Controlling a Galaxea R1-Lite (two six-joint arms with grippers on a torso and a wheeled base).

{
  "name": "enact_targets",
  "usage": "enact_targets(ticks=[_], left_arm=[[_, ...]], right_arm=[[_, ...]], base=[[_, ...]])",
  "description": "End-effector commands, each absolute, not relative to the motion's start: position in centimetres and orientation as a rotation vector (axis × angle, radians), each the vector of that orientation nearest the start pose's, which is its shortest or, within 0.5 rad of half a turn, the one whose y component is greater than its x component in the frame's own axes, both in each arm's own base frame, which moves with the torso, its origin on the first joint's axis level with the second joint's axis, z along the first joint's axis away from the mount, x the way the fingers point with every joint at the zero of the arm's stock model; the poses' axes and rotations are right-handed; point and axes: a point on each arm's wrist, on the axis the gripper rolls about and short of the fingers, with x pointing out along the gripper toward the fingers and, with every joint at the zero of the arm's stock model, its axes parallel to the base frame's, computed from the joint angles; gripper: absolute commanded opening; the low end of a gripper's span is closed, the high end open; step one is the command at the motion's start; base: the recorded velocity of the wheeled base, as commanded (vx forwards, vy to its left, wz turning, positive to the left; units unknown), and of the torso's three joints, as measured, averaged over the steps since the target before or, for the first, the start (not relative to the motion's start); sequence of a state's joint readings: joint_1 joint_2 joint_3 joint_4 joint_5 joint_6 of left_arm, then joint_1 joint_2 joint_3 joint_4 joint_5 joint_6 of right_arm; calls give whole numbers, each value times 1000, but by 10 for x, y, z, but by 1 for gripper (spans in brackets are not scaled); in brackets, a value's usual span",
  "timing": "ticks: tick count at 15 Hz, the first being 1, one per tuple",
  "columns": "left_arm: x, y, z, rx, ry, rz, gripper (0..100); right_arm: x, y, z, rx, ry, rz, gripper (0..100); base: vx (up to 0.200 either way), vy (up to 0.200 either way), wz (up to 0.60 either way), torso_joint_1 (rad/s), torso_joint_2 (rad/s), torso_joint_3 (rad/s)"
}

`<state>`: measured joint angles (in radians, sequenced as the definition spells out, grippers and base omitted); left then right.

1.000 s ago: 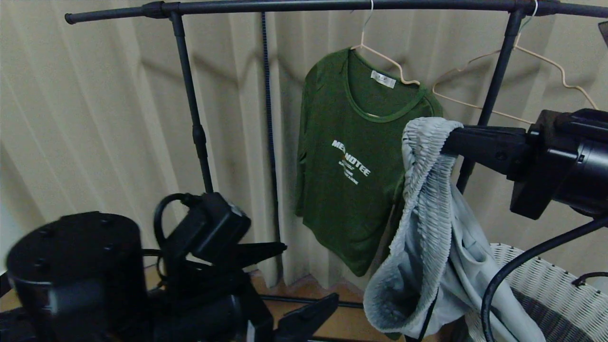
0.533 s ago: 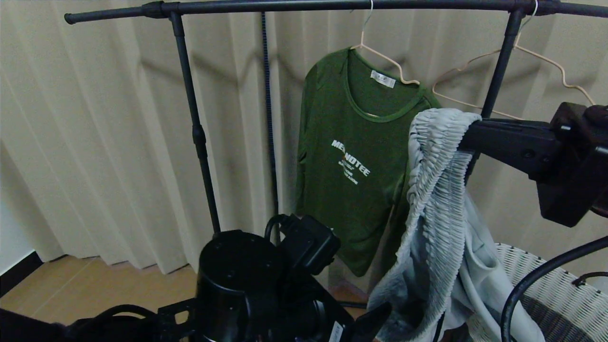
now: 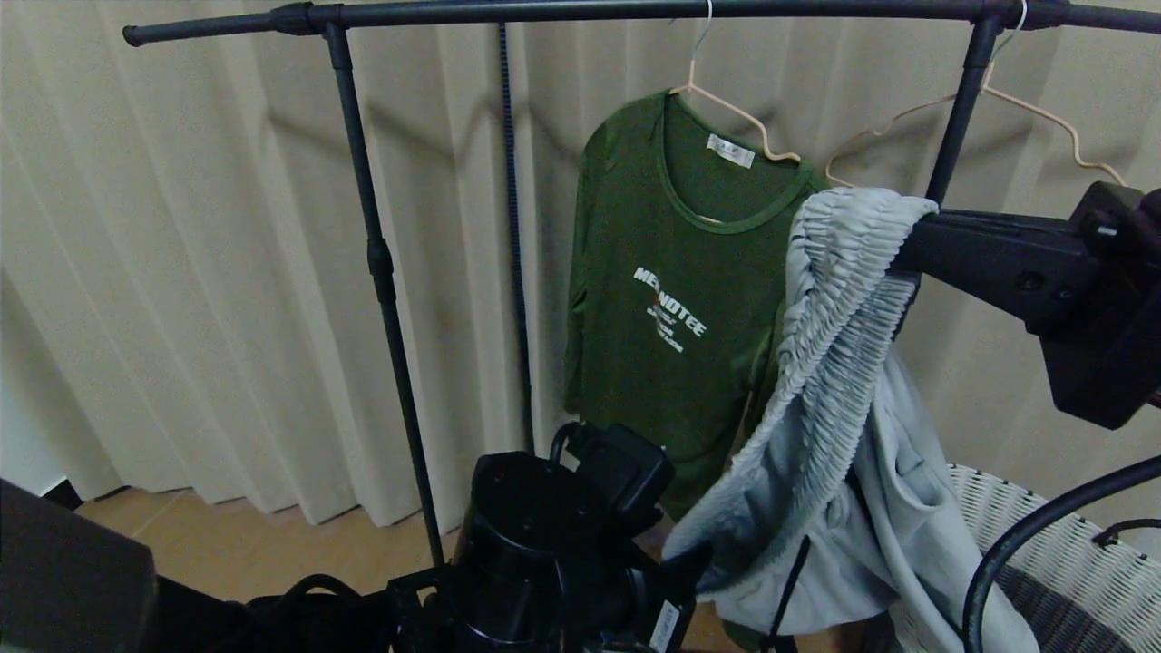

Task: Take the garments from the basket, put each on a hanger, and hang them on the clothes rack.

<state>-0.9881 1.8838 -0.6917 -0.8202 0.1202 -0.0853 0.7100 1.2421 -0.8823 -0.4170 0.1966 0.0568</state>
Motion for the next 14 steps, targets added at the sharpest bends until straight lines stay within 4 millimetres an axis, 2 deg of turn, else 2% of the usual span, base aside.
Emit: enact_targets(ticks=[1, 3, 5, 6, 8, 9, 10, 12, 14], left_arm=[[180, -268, 112, 124, 362, -839, 0], [181, -265, 115, 102, 314, -809, 0], [182, -252, 122, 82, 197, -743, 0], [188, -227, 137, 147, 136, -682, 0], [195, -197, 164, 149, 98, -596, 0], [197, -172, 197, 138, 86, -525, 0], [198, -156, 225, 122, 58, -483, 0], [197, -139, 274, 96, 8, -432, 0], [192, -132, 306, 83, -21, -423, 0]], right_arm=[[144, 129, 300, 68, -38, 906, 0], [145, 129, 299, 67, -35, 902, 0], [149, 126, 296, 62, -23, 875, 0], [154, 122, 291, 54, -8, 840, 0], [161, 120, 285, 44, 17, 810, 0], [169, 122, 283, 43, 23, 793, 0], [173, 125, 284, 47, 1, 793, 0], [183, 128, 290, 58, -60, 779, 0], [194, 123, 295, 60, -81, 738, 0]], base=[[0, 0, 0, 0, 0, 0], [0, 0, 0, 0, 0, 0], [0, 0, 0, 0, 0, 0], [0, 0, 0, 0, 0, 0], [0, 0, 0, 0, 0, 0], [0, 0, 0, 0, 0, 0], [0, 0, 0, 0, 0, 0], [0, 0, 0, 0, 0, 0], [0, 0, 0, 0, 0, 0]])
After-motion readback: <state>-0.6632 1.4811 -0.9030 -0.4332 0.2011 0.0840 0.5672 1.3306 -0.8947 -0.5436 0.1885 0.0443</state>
